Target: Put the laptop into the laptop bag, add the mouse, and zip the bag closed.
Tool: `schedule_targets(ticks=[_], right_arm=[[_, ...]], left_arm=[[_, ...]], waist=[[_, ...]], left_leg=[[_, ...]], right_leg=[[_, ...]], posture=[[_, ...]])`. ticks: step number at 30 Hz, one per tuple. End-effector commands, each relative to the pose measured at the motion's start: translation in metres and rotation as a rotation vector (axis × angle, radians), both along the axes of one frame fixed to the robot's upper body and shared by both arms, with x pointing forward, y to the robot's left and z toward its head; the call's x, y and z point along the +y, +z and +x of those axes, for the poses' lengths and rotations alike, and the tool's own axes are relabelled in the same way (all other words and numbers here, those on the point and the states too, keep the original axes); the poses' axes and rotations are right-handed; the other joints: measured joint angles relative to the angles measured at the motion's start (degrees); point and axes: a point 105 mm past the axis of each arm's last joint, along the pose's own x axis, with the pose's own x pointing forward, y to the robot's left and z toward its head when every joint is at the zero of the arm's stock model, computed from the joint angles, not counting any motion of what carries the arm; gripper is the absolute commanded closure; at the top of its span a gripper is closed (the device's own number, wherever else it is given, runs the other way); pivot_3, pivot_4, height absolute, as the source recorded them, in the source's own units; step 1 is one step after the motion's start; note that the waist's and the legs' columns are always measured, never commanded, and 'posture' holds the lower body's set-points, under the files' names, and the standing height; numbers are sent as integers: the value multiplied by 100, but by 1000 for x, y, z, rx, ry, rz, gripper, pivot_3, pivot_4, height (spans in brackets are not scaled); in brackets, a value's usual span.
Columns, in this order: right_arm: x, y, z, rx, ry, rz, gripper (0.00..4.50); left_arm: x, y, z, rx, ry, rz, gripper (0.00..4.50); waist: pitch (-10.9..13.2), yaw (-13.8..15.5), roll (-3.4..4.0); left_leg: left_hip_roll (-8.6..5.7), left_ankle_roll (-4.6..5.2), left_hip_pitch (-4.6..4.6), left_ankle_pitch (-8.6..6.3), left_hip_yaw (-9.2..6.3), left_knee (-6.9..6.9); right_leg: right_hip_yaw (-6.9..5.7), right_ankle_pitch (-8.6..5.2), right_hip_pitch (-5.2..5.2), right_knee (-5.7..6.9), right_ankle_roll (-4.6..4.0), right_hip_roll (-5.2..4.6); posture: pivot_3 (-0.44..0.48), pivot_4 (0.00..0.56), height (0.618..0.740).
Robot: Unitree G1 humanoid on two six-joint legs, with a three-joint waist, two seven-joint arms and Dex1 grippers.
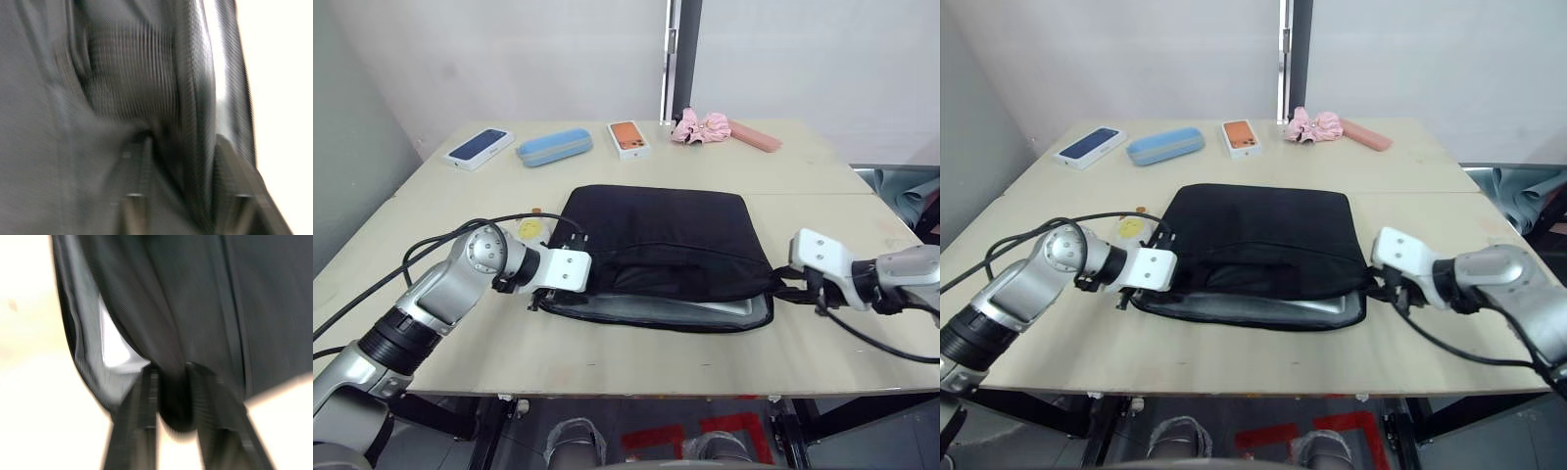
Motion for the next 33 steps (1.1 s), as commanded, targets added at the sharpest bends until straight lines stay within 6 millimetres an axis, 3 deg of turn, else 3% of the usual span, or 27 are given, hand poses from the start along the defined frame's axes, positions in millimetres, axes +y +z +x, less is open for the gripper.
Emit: schedule_targets(ticks=[1, 4, 5, 6, 9, 15, 23, 27, 33], right_arm=[[-7, 22, 7, -69, -35, 6, 1827], [-11, 25, 10, -73, -53, 6, 691], [-8, 29, 7, -56, -40, 48, 269], [-1, 36, 0, -31, -8, 114, 28], [8, 52, -14, 1, 42, 232, 28], [-7, 80, -26, -67, -31, 371, 28], [-21, 92, -42, -143, -152, 489, 28], [-13, 89, -42, -131, -148, 505, 28], [15, 81, -37, -70, -46, 504, 28]], left_arm=[[-9, 23, -22, 134, -40, -109, 1455], [-11, 36, -26, 174, -34, -157, 281], [-1, 42, -27, 197, -33, -160, 0], [11, 47, -23, 204, -10, -163, 0], [36, 62, -14, 205, 53, -212, 0], [67, 115, -13, 286, 182, -573, 0], [126, 119, -36, 356, 414, -810, 0], [123, 107, -53, 397, 407, -809, 0], [98, 115, -67, 378, 309, -805, 0]], waist=[[1, 0, -1], [1, 9, -1], [1, 9, -2], [5, 13, -4], [6, 1, -3], [6, 67, -4], [6, 46, -4], [6, 46, -5], [7, 81, -9]], left_leg=[[0, 0, 0, 0, 0, 0], [1, 1, -3, 0, 3, -3], [1, 1, -3, 0, 3, -4], [1, 1, -3, 0, 4, -6], [5, 2, -10, 1, 13, -9], [9, 6, -15, -1, 16, -7], [22, 0, -16, -4, 21, -11], [36, -10, -14, -8, 21, -14], [38, -12, -8, -8, 22, -12]], right_leg=[[1, 0, -3, 2, 0, 0], [1, 0, -9, 3, 0, 1], [0, 0, -9, 3, 0, 1], [1, 0, -10, 3, 0, 1], [11, 0, -30, 6, 0, 8], [10, 0, -33, 1, -4, 11], [11, -2, -41, -1, -3, 20], [10, -2, -43, -4, -2, 33], [10, -2, -37, -3, -2, 33]], posture=[[0, 150, 740], [0, 150, 740], [0, 150, 740], [0, 150, 740], [0, 150, 740], [0, 150, 740], [0, 150, 740], [0, 150, 740], [0, 150, 740]])
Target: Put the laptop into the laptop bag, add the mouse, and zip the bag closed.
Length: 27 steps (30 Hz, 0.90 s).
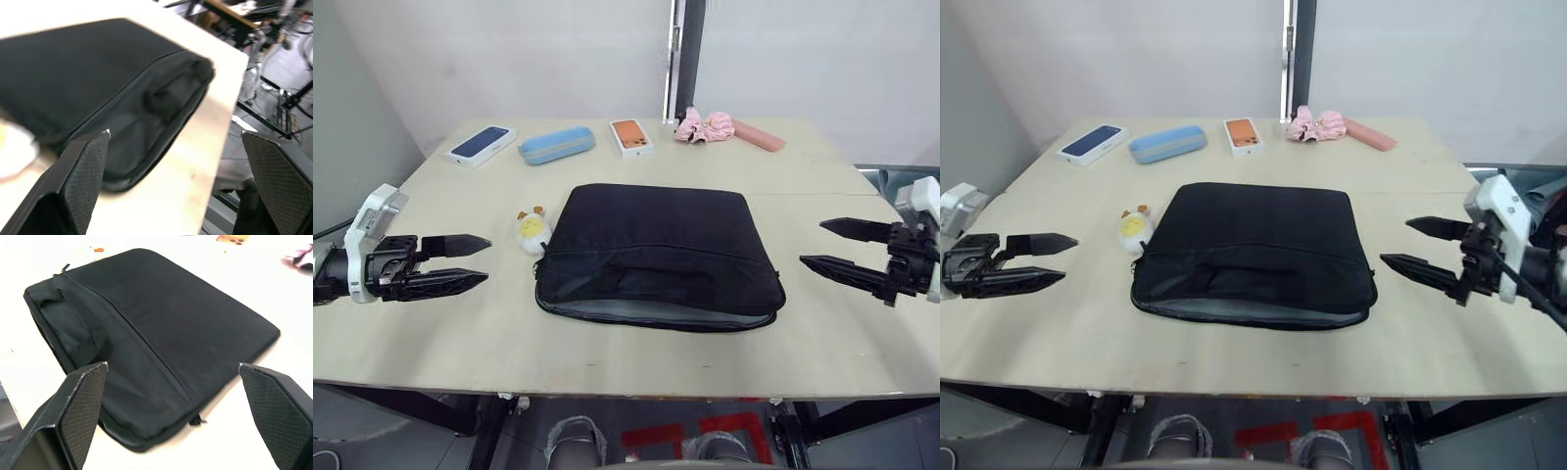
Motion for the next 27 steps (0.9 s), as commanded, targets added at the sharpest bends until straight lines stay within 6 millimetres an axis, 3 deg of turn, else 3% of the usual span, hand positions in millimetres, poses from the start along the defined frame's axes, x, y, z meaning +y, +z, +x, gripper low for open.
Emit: schedule_targets(ticks=[1, 4, 7, 11, 13, 18, 22, 27], right_arm=[[23, 1, 0, -10, 97, -16, 266], [38, -2, 4, -10, 156, -4, 1175], [67, -3, 17, -12, 258, 53, 2179], [95, -10, 32, -1, 356, 80, 3727], [117, -16, 44, -5, 430, 60, 4410], [149, -28, 67, -4, 493, 13, 4461], [186, -45, 90, 14, 545, 7, 4461], [205, -59, 98, 33, 582, -4, 4461]], left_arm=[[-13, 15, -11, -70, -57, 14, 0], [-17, 13, -19, -66, -81, 49, 0], [-27, 15, -27, -75, -130, 58, 0], [-39, 17, -26, -97, -158, 54, 0], [-30, 13, -25, -100, -148, 55, 0], [-23, 9, -26, -98, -149, 64, 0], [-25, 5, -20, -109, -158, 70, 0], [-28, 3, -16, -111, -165, 78, 0]], waist=[[0, -15, 0], [0, -49, 0], [-1, -125, -8], [-1, -101, -7], [-1, -118, -8], [-2, -144, -9], [-5, -158, -15], [-7, -98, -19]], left_leg=[[1, 0, 0, 0, 0, 0], [1, -2, 0, 1, 3, -5], [20, -6, 0, 2, 5, -4], [31, -17, 0, 3, 4, -7], [30, -17, 0, 3, 4, -4], [34, -23, -7, 4, 4, -3], [34, -24, -10, 5, 2, 5], [34, -27, -28, 5, -4, 11]], right_leg=[[0, 0, 0, 0, 0, 1], [2, -1, -3, -2, 2, 2], [2, 0, -4, -6, 1, 21], [1, 1, -12, 5, 0, 31], [1, 1, -11, 5, -1, 31], [1, 1, -23, 16, -7, 36], [-1, 1, -27, 28, -10, 36], [-6, -1, -37, 31, -18, 35]], posture=[[0, 150, 740], [0, 150, 740], [0, 150, 740], [0, 150, 740], [0, 150, 740], [0, 150, 740], [0, 150, 740], [0, 150, 740]])
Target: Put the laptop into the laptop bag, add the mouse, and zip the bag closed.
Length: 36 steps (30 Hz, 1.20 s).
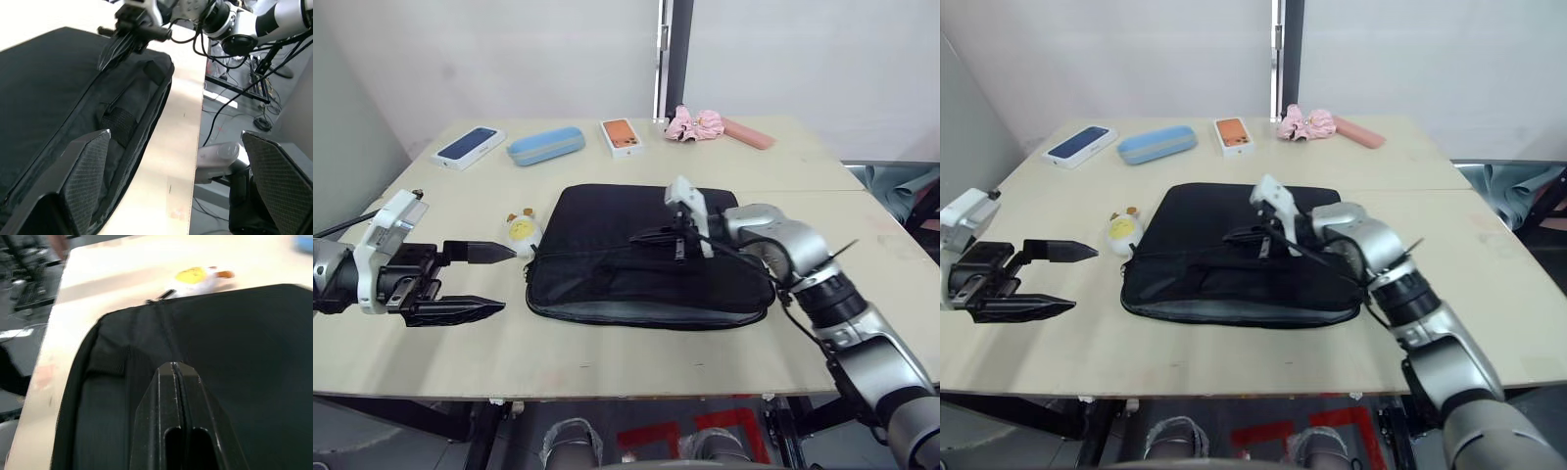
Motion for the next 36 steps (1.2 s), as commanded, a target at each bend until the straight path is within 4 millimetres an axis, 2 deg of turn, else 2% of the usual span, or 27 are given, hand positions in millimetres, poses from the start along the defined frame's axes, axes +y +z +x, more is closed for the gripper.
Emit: schedule_targets(ticks=[1, 5, 7, 10, 12, 15, 19, 24, 30, 36], right_arm=[[6, 5, 3, -45, 29, -3, 4461], [8, -10, 1, -15, 48, -25, 4461], [5, -9, 4, -14, 29, -13, 4461], [-6, 26, 8, -5, 0, 151, 4461], [-10, 46, -2, 5, 35, 238, 4461], [-11, 54, -23, 24, 113, 277, 4461], [-5, 32, -31, 23, 120, 173, 4461], [0, -11, -10, -38, 13, -41, 4461], [2, -43, -2, -14, 27, -165, 4461], [0, -53, -1, 13, 38, -177, 4461]], left_arm=[[-1, 5, 1, -35, -12, 14, 0], [0, 2, 5, -35, -9, 25, 0], [-1, 2, 6, -34, -8, 26, 0], [-3, -1, 8, -26, -12, 26, 0], [-5, -3, 9, -22, -14, 24, 0], [-8, -4, 12, -19, -18, 20, 0], [-10, -3, 15, -21, -25, 18, 0], [-12, 0, 20, -26, -34, 20, 0], [-10, -2, 25, -29, -32, 47, 0], [-11, -1, 26, -37, -29, 40, 0]], waist=[[-2, 29, -6], [-3, 29, -7], [-3, 28, -8], [-2, 28, -8], [-3, 43, -9], [-4, 61, -12], [-6, 31, -15], [-6, 22, -15], [-10, 7, -19], [-22, -3, -28]], left_leg=[[0, 0, -3, 0, 0, 0], [3, 0, -3, 1, -1, -1], [3, -3, -1, 1, -1, 2], [4, -4, -1, 1, -1, 12], [4, -4, 0, 1, -1, 17], [5, -4, 0, 1, -2, 19], [8, -6, 7, 2, -2, 21], [8, -17, 11, 8, -4, 27], [7, -19, 13, 9, -4, 29], [8, -20, 30, 9, -4, 33]], right_leg=[[0, 1, -2, -1, -2, 0], [-1, -1, -5, 5, -4, 3], [0, 0, -5, 12, -4, 3], [3, 0, -8, 24, -4, 3], [5, -1, -9, 31, -5, 3], [5, -1, -9, 35, -6, 3], [6, -4, -8, 47, -11, 6], [9, -4, -12, 68, -10, 5], [10, -5, -11, 73, -12, 5], [14, -6, -1, 85, -13, 5]], posture=[[0, 150, 740], [0, 150, 740], [0, 150, 740], [0, 150, 740], [0, 150, 740], [0, 150, 740], [0, 150, 740], [0, 150, 740], [0, 150, 740], [0, 150, 740]])
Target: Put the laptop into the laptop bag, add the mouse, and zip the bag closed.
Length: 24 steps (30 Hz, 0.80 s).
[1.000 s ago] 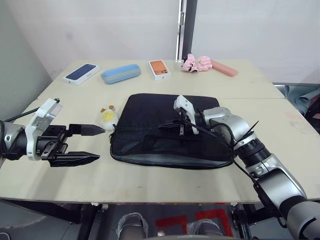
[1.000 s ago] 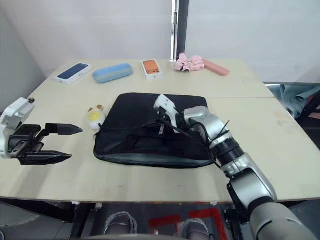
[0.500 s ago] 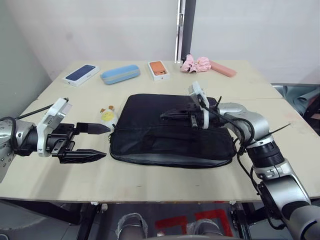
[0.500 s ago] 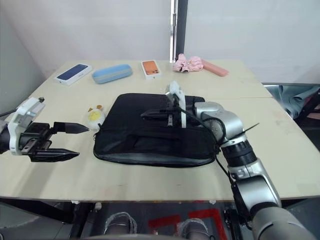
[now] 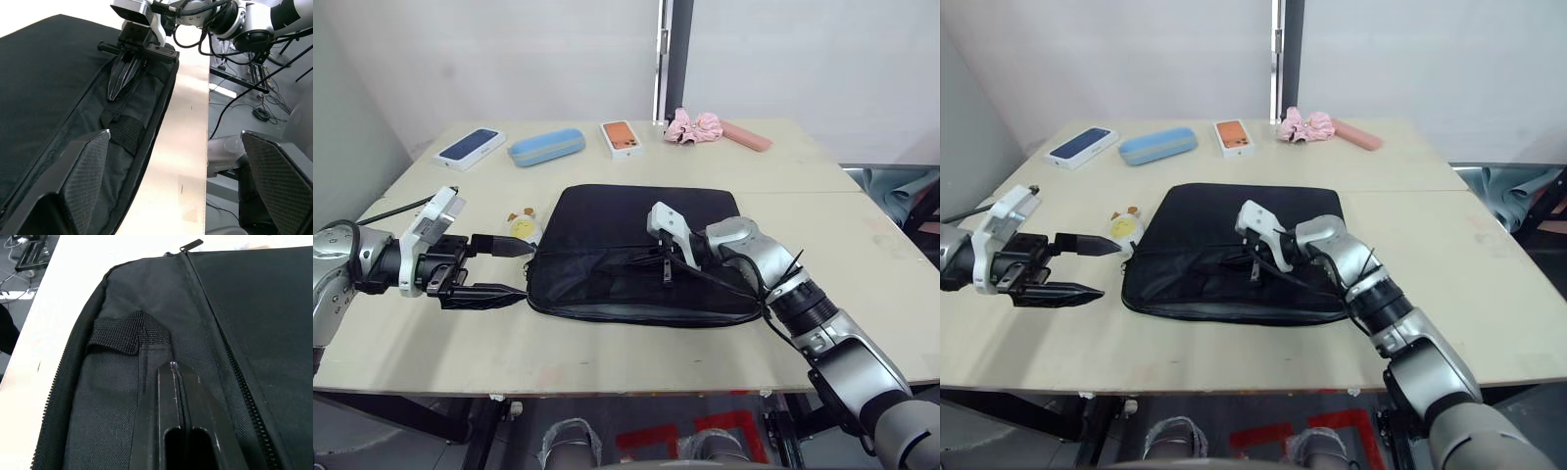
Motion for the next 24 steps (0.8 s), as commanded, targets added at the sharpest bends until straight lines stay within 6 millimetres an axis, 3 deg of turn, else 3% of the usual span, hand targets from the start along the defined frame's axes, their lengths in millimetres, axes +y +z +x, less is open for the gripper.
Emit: schedule_targets(ticks=[1, 5, 12, 16, 20, 24], right_arm=[[-6, -20, 1, 57, -23, -55, 4461], [-3, -23, -4, 116, -15, -15, 4461], [-1, -45, -5, 184, -76, -80, 4461], [-3, -44, -10, 183, -54, -85, 4461], [-4, -42, -9, 172, -58, -87, 4461], [-3, -38, -9, 159, -60, -77, 4461]], left_arm=[[-1, 8, 0, -42, -7, -3, 0], [1, 10, 0, -43, 11, -17, 0], [33, 11, 16, -18, 202, -106, 0], [58, 0, 47, 3, 446, -155, 0], [94, -24, 107, 87, 893, -226, 0], [99, -37, 131, 192, 1033, -303, 0]], waist=[[-7, -2, -3], [-12, 0, -9], [-53, -73, -14], [-94, -41, -16], [-102, 34, -18], [-107, 38, -27]], left_leg=[[0, 0, 4, 0, 0, 0], [0, 0, 8, 0, -1, 3], [1, -2, 12, -1, -2, 2], [1, -3, 22, -2, -4, 2], [0, -5, 78, -4, -9, -1], [-4, -8, 95, -3, -11, 0]], right_leg=[[0, 0, 3, 2, 0, 0], [0, 0, 7, 4, -1, 0], [0, -1, 8, 4, -3, 2], [-2, -2, 21, 3, -4, 1], [-5, -4, 75, 2, -1, 0], [-2, -3, 95, -1, -1, -2]], posture=[[0, 150, 740], [0, 150, 740], [0, 150, 740], [0, 150, 740], [0, 150, 740], [0, 150, 740]])
